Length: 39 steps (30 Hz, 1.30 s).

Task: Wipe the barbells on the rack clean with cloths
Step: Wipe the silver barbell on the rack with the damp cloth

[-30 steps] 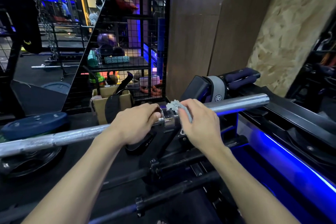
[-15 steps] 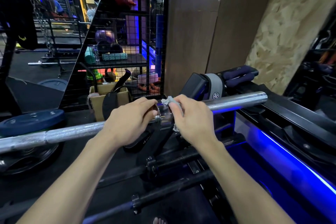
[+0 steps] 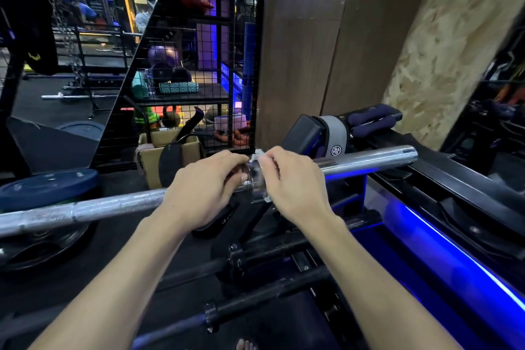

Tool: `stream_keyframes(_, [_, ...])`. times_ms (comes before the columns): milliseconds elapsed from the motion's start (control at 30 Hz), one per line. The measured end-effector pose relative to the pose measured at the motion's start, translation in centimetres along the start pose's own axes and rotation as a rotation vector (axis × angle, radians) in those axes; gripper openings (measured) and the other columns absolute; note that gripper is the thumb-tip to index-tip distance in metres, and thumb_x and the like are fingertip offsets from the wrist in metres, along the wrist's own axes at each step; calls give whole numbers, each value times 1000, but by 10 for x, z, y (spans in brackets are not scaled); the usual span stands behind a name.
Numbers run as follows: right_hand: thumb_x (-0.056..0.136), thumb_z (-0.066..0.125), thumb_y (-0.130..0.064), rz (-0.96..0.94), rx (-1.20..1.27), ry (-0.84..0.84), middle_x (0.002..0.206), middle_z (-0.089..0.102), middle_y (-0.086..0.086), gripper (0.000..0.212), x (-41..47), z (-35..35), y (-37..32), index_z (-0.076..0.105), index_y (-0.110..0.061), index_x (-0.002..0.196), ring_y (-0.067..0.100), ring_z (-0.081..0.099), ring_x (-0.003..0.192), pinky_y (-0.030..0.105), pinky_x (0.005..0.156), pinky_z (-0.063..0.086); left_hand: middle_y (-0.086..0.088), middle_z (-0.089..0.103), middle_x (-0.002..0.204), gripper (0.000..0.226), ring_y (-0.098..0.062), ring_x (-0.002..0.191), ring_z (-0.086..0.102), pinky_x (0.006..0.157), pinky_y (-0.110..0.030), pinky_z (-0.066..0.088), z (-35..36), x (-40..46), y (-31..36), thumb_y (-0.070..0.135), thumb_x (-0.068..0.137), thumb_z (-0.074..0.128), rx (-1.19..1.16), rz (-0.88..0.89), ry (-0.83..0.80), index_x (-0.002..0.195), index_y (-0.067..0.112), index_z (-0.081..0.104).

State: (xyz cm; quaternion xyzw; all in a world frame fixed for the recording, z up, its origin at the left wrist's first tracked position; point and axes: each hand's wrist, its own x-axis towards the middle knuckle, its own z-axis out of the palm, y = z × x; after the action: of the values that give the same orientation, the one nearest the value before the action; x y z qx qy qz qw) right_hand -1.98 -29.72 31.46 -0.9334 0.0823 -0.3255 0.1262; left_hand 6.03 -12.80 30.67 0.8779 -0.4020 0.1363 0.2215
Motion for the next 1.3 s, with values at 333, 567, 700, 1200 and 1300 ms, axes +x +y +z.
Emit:
stream_keyframes(333, [104, 41, -41, 202, -148, 40, 86, 66, 9, 38, 17, -24, 65, 66, -16, 91, 38, 62, 89, 41, 66, 39, 26, 64, 110, 24, -15, 105, 64, 83, -41, 53, 3, -1, -5, 41, 100, 59, -129, -20, 68, 123, 45, 53])
stream_keyframes(567, [102, 44, -25, -115, -49, -78, 97, 54, 4, 32, 5, -6, 21, 66, -19, 125, 31, 59, 93, 45, 81, 49, 26, 53, 124, 17, -19, 93, 65, 68, -39, 48, 1, -5, 5, 40, 105, 43, -39, 2, 25, 121, 45, 42])
stream_keyframes(700, [103, 42, -26, 71, -186, -34, 93, 49, 2, 31, 3, -21, 68, 66, -18, 121, 34, 59, 93, 43, 77, 46, 22, 56, 133, 31, -21, 104, 65, 72, -37, 41, -2, -4, 12, 52, 106, 24, -26, -74, -50, 133, 45, 37])
stream_keyframes(1200, [104, 33, -30, 71, -222, -59, 93, 53, 5, 37, -1, -20, 68, 65, -15, 114, 34, 54, 91, 45, 78, 46, 11, 66, 107, 72, -23, 105, 63, 79, -39, 48, -11, 10, 13, 86, 79, 33, -36, -173, -199, 122, 34, 57])
stream_keyframes(1300, [105, 40, -30, 1, -120, -64, 93, 46, -1, 31, -3, -15, 57, 65, -15, 114, 29, 53, 92, 39, 75, 42, 18, 60, 107, 70, -16, 104, 61, 80, -39, 50, -13, 7, 14, 84, 79, 47, -66, -140, -172, 130, 37, 48])
